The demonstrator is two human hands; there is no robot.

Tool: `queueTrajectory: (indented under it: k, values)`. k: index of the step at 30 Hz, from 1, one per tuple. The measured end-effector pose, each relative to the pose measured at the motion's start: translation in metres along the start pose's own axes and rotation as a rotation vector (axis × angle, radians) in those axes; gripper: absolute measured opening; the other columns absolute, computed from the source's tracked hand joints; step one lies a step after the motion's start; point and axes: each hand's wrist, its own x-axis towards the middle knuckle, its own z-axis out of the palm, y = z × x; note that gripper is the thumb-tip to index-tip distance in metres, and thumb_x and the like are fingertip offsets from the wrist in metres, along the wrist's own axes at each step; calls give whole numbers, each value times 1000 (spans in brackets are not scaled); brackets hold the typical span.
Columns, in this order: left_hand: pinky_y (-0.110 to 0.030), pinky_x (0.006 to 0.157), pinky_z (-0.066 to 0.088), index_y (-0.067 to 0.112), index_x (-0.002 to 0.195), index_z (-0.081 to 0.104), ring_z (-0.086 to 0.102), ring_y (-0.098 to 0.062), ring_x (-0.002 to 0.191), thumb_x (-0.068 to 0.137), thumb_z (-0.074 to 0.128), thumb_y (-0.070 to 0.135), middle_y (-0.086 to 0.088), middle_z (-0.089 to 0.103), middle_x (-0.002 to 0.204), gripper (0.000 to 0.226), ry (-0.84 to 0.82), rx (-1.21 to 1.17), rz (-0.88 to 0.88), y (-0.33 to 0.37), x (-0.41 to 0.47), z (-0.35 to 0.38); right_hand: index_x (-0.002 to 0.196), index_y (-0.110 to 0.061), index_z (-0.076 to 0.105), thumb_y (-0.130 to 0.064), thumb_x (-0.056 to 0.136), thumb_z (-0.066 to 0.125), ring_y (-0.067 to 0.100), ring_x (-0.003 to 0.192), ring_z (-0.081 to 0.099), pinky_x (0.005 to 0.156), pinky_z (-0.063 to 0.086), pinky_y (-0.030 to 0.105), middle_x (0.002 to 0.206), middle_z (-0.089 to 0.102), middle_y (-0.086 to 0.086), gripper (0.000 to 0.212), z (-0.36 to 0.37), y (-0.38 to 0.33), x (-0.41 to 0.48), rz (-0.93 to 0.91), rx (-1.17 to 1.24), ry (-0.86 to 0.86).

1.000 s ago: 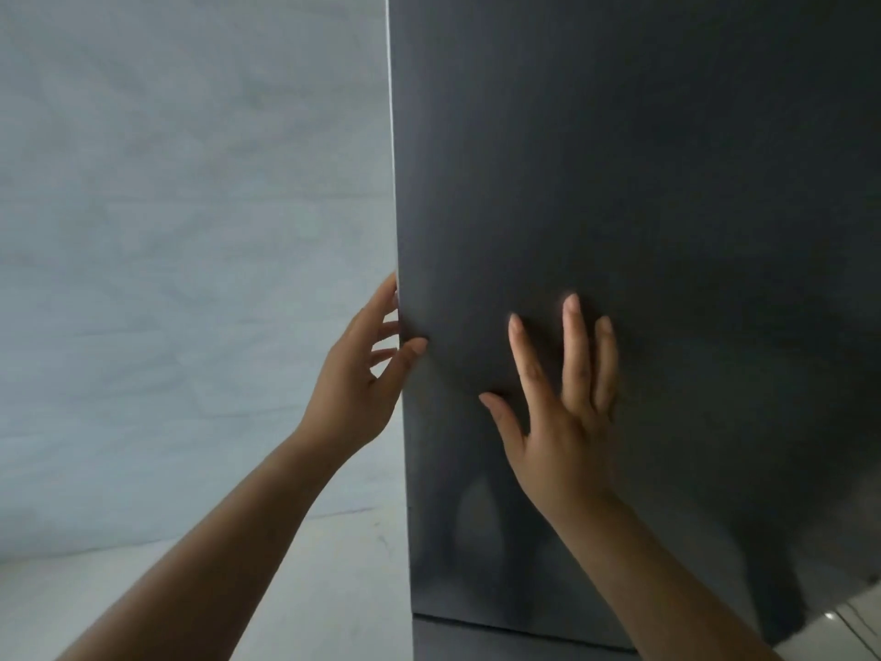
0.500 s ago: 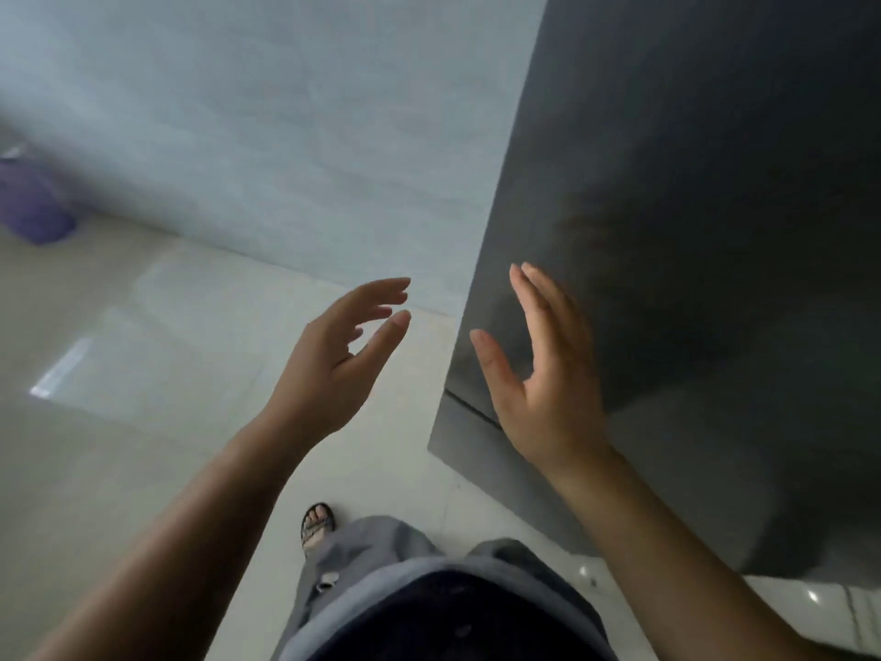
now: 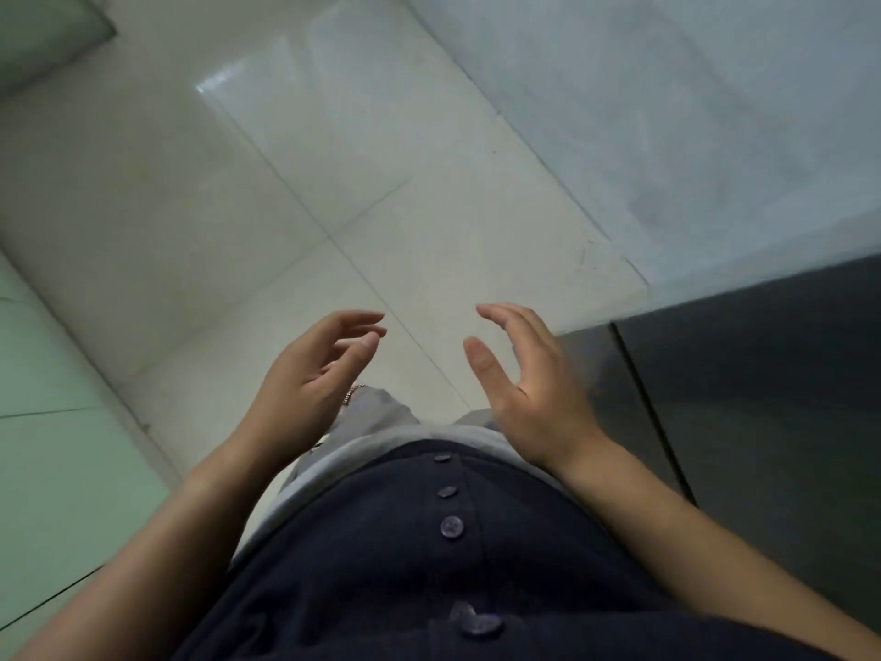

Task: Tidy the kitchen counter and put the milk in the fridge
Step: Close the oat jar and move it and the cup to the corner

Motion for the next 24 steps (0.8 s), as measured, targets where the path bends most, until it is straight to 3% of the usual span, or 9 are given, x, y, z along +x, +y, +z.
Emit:
queueTrajectory:
  k: [6,10,14,17,21,24]
  values:
    - [-6,77,43,43,105,57,61,1,100,80,44,54,14,66,106,30,236,-24,-23,-19,10,-117,124,-20,51,-57,85,34,3,120,42,100,32,19,127,50,-8,56,74,-92,94,-203,-67,-207]
    - [-6,74,45,41,104,58,61,3,97,79,42,57,20,66,103,34,449,-37,-53,-35,-2,-181,125,-23,49,-58,85,35,3,118,44,100,40,31,127,50,-10,56,119,-152,142,-303,-68,-326]
    - [-8,72,46,43,100,58,61,1,96,80,45,54,26,65,100,26,638,-138,-126,-52,-11,-219,127,-24,46,-61,84,33,0,117,45,100,41,32,129,49,-11,58,154,-193,181,-383,-118,-444]
    - [-9,73,44,43,99,58,60,2,97,75,44,59,27,65,100,32,720,-211,-189,-63,-3,-244,127,-24,46,-61,88,36,-10,107,47,99,42,33,130,49,-10,55,181,-216,213,-405,-152,-521]
    - [-11,75,44,41,99,60,60,2,96,72,44,60,25,65,100,36,776,-284,-230,-73,31,-290,126,-23,48,-56,86,37,1,116,45,99,42,32,124,50,-13,53,216,-249,270,-438,-176,-573]
    - [-5,74,43,40,98,61,61,0,95,72,46,58,23,66,100,35,815,-310,-230,-76,69,-339,125,-21,49,-51,87,38,1,114,46,99,42,32,120,50,-14,50,246,-285,327,-465,-171,-595]
